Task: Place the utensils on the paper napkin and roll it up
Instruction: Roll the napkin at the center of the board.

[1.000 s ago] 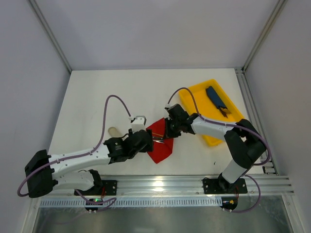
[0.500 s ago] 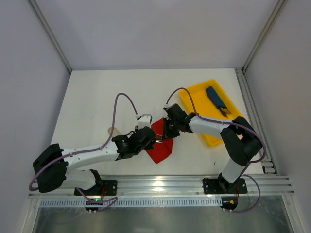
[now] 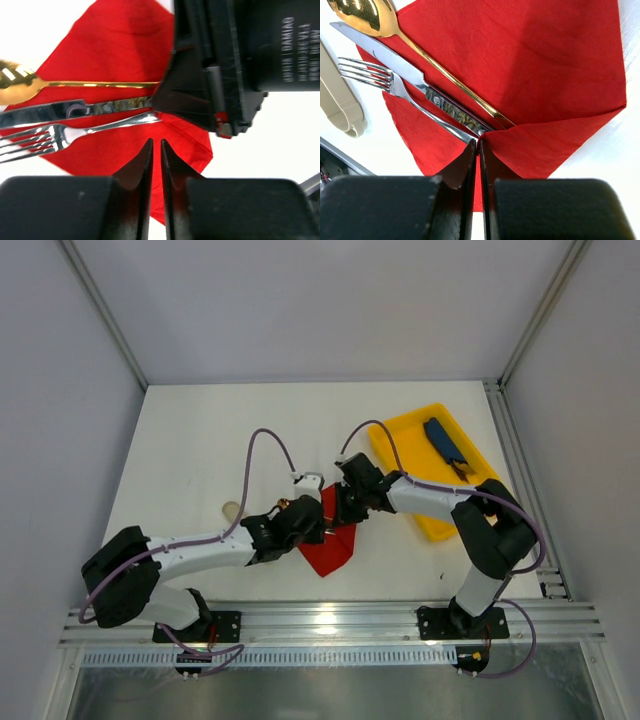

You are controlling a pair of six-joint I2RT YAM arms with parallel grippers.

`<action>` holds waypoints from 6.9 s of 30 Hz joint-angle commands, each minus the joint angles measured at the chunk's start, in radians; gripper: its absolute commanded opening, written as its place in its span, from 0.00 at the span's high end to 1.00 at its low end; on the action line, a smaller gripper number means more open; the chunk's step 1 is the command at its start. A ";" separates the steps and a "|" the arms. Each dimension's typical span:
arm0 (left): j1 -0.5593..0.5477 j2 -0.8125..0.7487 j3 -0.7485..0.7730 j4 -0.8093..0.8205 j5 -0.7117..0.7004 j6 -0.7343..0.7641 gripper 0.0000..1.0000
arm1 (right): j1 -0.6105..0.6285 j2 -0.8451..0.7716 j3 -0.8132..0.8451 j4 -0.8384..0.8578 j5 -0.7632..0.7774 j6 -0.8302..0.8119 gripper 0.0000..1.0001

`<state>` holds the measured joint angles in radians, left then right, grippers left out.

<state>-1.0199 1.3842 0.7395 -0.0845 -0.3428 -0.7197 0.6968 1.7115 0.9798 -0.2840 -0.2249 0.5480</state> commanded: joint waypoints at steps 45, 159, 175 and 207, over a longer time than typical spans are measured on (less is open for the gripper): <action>0.015 0.130 -0.049 0.261 0.053 0.012 1.00 | 0.004 0.014 0.059 0.029 0.002 0.023 0.96; 0.021 0.256 -0.055 0.419 0.042 -0.024 1.00 | -0.029 -0.056 0.082 -0.110 0.053 -0.071 0.91; 0.021 0.245 -0.057 0.410 0.039 -0.021 1.00 | -0.028 -0.039 -0.023 -0.021 -0.010 -0.054 0.96; 0.035 0.262 0.011 0.348 0.004 0.013 1.00 | -0.028 -0.043 -0.010 -0.034 -0.010 -0.059 0.96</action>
<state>-0.9886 1.6398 0.7399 0.2428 -0.3088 -0.7170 0.6674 1.6928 0.9497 -0.3298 -0.2310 0.4950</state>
